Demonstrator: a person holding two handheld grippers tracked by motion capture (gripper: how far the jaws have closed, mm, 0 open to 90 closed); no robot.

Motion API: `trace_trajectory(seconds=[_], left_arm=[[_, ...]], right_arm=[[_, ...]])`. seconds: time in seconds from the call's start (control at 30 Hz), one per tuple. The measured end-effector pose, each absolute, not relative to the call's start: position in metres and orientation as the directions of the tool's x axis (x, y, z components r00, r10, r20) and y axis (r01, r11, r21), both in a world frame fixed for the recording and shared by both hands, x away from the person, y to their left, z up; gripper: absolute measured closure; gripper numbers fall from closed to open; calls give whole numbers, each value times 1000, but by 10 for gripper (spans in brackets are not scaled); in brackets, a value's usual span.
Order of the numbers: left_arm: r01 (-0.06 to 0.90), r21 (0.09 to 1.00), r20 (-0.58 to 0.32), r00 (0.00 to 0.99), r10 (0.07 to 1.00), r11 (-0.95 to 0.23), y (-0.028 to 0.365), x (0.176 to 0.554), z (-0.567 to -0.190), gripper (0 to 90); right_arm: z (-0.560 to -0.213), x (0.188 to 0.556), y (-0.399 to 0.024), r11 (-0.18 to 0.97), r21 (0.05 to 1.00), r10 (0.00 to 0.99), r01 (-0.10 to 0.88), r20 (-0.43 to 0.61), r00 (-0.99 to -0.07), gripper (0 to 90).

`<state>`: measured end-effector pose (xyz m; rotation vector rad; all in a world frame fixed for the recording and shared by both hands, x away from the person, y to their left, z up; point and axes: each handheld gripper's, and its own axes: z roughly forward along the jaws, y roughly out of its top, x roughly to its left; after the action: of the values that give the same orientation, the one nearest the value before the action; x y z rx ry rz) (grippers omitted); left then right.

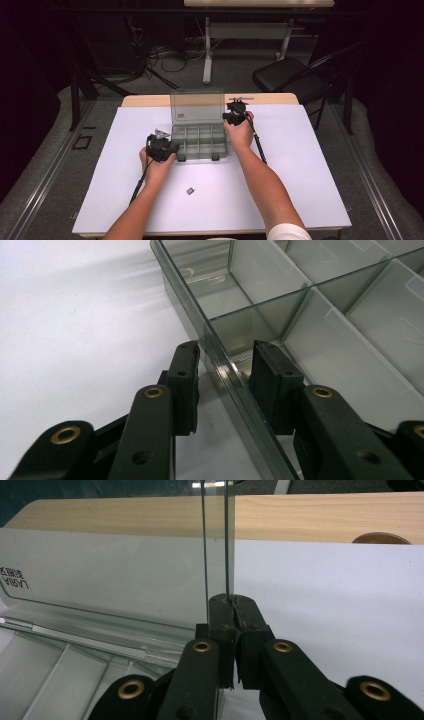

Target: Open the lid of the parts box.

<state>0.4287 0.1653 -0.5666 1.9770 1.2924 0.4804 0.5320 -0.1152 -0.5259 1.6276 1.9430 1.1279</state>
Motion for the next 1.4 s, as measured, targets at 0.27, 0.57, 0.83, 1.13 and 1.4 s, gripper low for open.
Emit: trace_trajectory(seconds=[0.27, 0.57, 0.83, 1.13, 1.4], left_arm=[[634, 734, -74, 428, 901, -242, 165, 429, -567, 639], [635, 734, -74, 427, 901, -241, 165, 429, -567, 640], [634, 735, -74, 427, 901, -240, 165, 429, -567, 640], [633, 736, -75, 426, 902, -238, 165, 429, -567, 640], [636, 734, -75, 426, 902, -239, 165, 429, -567, 640]], right_arm=[[-528, 533, -116, 11, 762, 940, 648, 213, -266, 880], [-529, 534, -116, 8, 762, 939, 647, 217, -267, 880], [-531, 536, -116, -4, 758, 937, 652, 231, -262, 880], [-534, 538, -118, -27, 742, 936, 670, 254, -244, 881], [-538, 540, -118, -43, 747, 932, 663, 269, -244, 884]])
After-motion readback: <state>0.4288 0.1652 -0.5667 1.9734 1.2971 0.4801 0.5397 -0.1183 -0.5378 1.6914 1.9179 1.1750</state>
